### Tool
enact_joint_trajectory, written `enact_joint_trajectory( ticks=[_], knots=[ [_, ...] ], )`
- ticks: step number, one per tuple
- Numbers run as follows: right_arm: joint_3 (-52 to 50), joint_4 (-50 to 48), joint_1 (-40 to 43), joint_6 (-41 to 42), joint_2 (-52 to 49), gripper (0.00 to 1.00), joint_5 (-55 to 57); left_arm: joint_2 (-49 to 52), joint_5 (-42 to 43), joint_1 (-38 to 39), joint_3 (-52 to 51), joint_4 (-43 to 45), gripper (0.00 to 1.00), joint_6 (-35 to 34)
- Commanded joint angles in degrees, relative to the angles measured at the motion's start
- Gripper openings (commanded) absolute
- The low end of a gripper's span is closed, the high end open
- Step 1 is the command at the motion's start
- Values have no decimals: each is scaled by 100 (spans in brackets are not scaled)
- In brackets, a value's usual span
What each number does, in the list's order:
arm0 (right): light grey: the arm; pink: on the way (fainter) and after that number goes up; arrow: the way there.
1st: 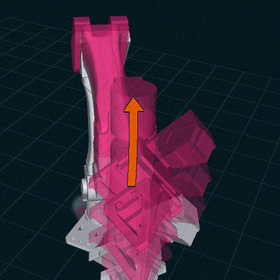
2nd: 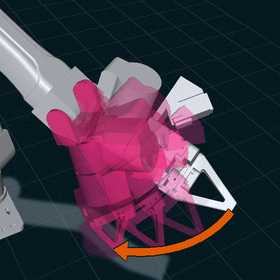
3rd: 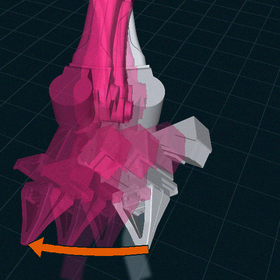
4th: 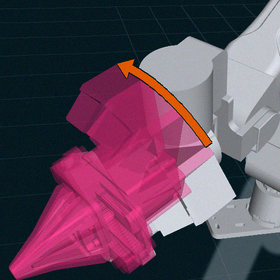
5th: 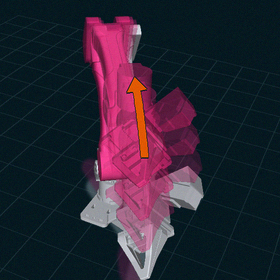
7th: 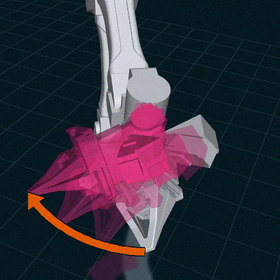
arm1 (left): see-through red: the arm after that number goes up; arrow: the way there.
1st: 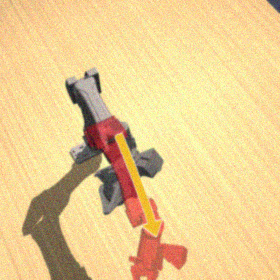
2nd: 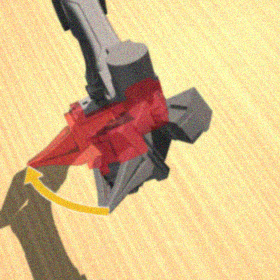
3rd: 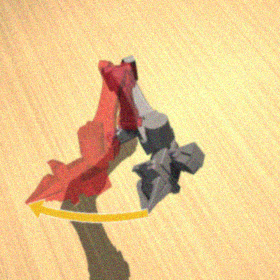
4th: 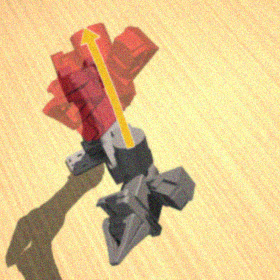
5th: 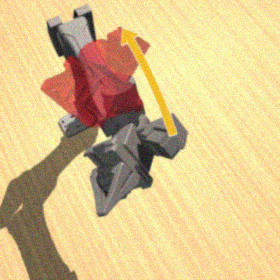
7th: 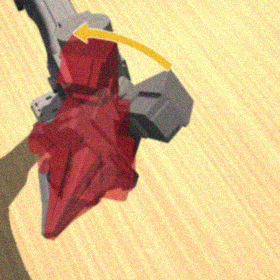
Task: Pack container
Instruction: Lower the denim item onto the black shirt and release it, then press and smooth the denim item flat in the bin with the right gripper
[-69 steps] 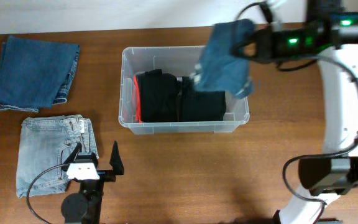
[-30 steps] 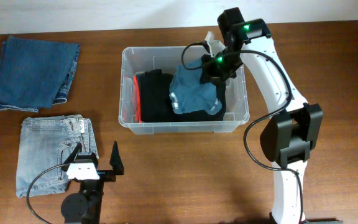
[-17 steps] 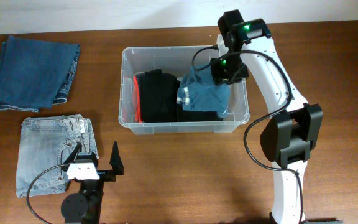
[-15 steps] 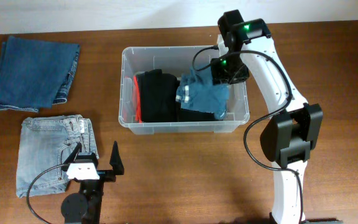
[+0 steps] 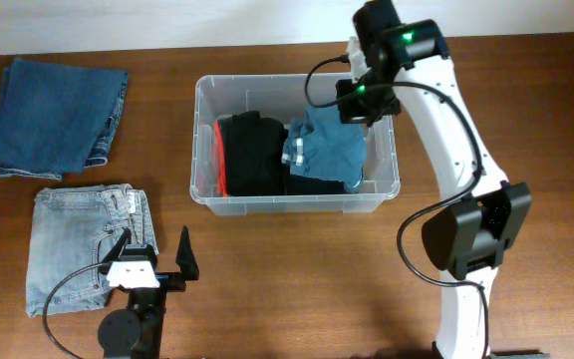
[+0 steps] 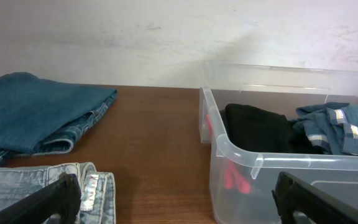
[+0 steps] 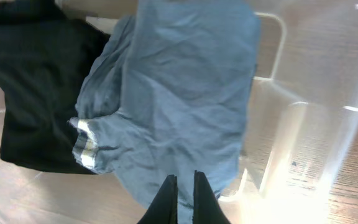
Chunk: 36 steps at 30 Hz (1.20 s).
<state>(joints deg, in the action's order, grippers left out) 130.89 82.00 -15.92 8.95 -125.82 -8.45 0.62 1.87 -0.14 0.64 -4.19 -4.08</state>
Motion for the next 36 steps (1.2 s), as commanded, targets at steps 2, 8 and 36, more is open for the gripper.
enact_joint_trajectory(
  ticks=[2, 8, 36],
  knots=[
    [-492, -35, -422, 44, -107, 4, 286, -22, -17, -24, -13, -42, 100, 48],
    [-1777, -977, -599, 313, -122, 4, 680, -22, -17, -24, -13, -42, 100, 48],
    [-988, -1458, -398, 428, -83, 4, 1130, -22, -15, -24, -13, -42, 99, 48]
  ],
)
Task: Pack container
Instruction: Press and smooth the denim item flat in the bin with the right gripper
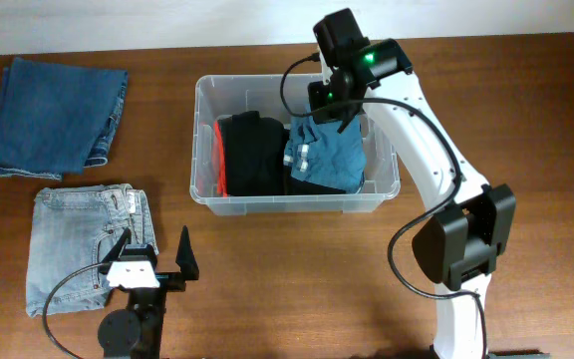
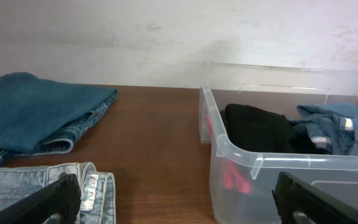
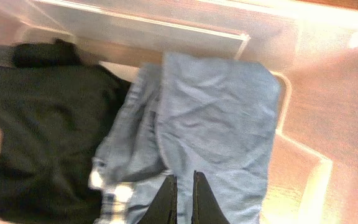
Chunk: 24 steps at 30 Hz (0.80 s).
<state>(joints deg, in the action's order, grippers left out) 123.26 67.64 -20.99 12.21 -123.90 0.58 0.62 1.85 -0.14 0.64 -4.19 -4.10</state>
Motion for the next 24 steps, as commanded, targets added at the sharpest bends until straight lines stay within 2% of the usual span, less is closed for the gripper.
enact_joint_trajectory(
  ticks=[1, 11, 17, 21, 24],
  knots=[
    [-358, -63, 149, 190, -389, 5, 223, -22, -15, -24, -13, -42, 99, 50],
    [-1086, -313, 345, 186, -922, 4, 225, -22, -15, -24, -13, -42, 99, 50],
    [-568, 116, 339, 184, -448, 4, 197, -22, -15, -24, -13, -42, 99, 50],
    [48, 343, 280, 160, 127, 4, -498, -22, -15, -24, -13, -42, 99, 50],
    [72, 380, 133, 162, 280, 4, -680, -22, -15, -24, -13, -42, 99, 50]
  ],
)
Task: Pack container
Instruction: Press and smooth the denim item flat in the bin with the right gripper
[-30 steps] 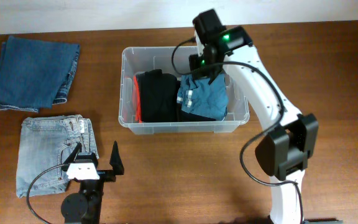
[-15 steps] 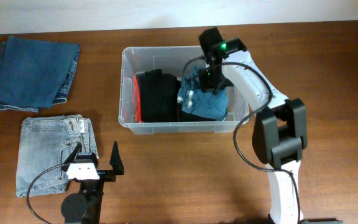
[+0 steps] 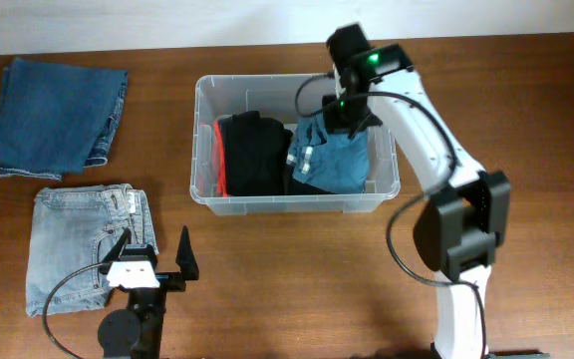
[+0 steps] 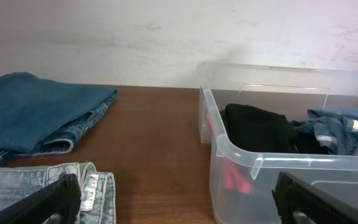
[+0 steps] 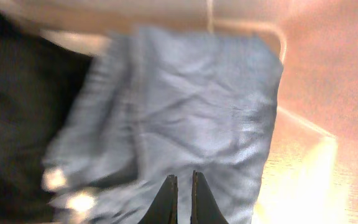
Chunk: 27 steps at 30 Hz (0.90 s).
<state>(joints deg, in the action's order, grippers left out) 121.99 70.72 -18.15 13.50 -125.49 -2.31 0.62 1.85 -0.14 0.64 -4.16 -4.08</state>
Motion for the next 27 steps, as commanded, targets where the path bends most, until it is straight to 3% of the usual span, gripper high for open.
enact_joint_trajectory(
  ticks=[1, 19, 27],
  knots=[
    [195, 118, -190, 33, 433, 4, -448, -22, -15, -24, -13, -44, 99, 48],
    [-1438, -671, -616, 120, -157, 4, -133, -22, -15, -24, -13, -44, 99, 48],
    [-1248, -603, -614, 118, 7, 4, -157, -22, -15, -24, -13, -44, 100, 48]
  ],
)
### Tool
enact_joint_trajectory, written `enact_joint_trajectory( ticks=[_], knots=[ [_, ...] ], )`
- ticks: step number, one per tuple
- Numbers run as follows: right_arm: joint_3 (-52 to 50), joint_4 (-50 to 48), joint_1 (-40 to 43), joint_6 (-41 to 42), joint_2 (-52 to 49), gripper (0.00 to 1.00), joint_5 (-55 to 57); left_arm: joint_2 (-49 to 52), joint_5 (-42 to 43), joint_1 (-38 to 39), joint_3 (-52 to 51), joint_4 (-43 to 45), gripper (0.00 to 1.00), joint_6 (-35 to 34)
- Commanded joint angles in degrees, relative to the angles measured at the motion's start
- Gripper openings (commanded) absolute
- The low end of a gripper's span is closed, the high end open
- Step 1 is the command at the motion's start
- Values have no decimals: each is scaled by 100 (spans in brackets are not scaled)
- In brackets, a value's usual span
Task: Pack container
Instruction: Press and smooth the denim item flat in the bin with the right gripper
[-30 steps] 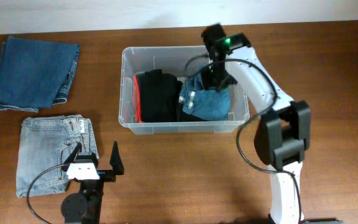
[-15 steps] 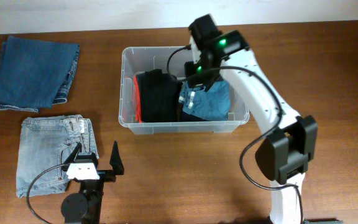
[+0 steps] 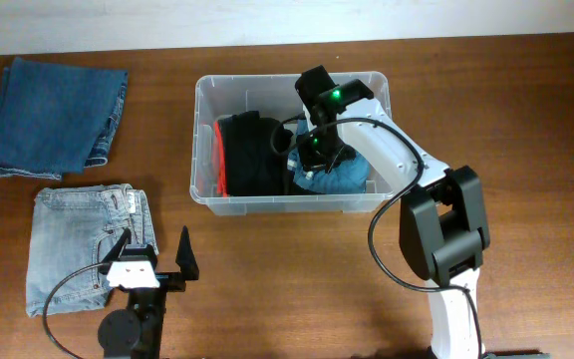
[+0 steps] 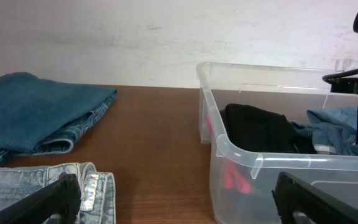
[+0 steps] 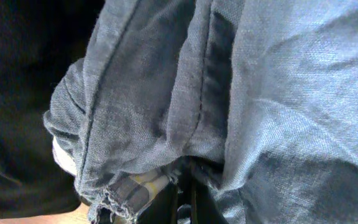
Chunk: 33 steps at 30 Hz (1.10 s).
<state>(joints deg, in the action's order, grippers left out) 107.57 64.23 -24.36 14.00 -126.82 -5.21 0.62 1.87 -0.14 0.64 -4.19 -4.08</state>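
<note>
A clear plastic container (image 3: 267,78) stands mid-table. Inside lie a black garment (image 3: 252,155) with a red strip at its left and a crumpled blue denim garment (image 3: 345,178) at the right. My right gripper (image 3: 312,155) is down in the container at the denim's left edge. In the right wrist view its tips (image 5: 184,186) are shut and sunk into a fold of the denim (image 5: 260,93), beside the black garment (image 5: 17,93). My left gripper (image 3: 155,244) rests open near the table's front, nothing between its fingers (image 4: 48,199).
Folded dark blue jeans (image 3: 58,115) lie at the back left. Light blue jeans (image 3: 78,249) lie at the front left, next to my left gripper. The left wrist view shows both jeans and the container's near wall (image 4: 241,155).
My right gripper was above the blue denim near the container's back right. Now it is lower and further left, tips pressed into the denim's folded left edge. The left arm has not moved.
My right gripper was shut above the blue denim at the container's right end. Then it hovered over the back middle, then over the denim again. Now it is down in the container with its tips in the denim, which lies more bunched. The left gripper stayed open.
</note>
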Motion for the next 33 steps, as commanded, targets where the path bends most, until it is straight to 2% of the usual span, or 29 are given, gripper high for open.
enact_joint_trajectory(
  ticks=[1, 5, 8, 13, 19, 25, 33],
  knots=[
    [334, 107, 7, 66, 219, 4, 140, -22, -17, -24, -13, -42, 99, 48],
    [925, 501, 7, 46, 431, 4, 319, -22, -17, -24, -13, -42, 99, 48],
    [1410, 1185, 7, 251, 476, 4, 914, -22, -15, -24, -13, -42, 99, 48],
    [1281, 1478, 11, 306, 459, 4, 1161, -22, -17, -24, -13, -42, 99, 48],
    [562, 1193, 129, 535, 459, 5, 1340, -22, -17, -24, -13, -42, 99, 48],
    [-387, 400, 468, 621, 457, 5, 1270, -22, -17, -24, -13, -42, 99, 48],
    [-737, -105, 669, 540, 474, 4, 820, -22, -17, -24, -13, -42, 99, 48]
  ],
)
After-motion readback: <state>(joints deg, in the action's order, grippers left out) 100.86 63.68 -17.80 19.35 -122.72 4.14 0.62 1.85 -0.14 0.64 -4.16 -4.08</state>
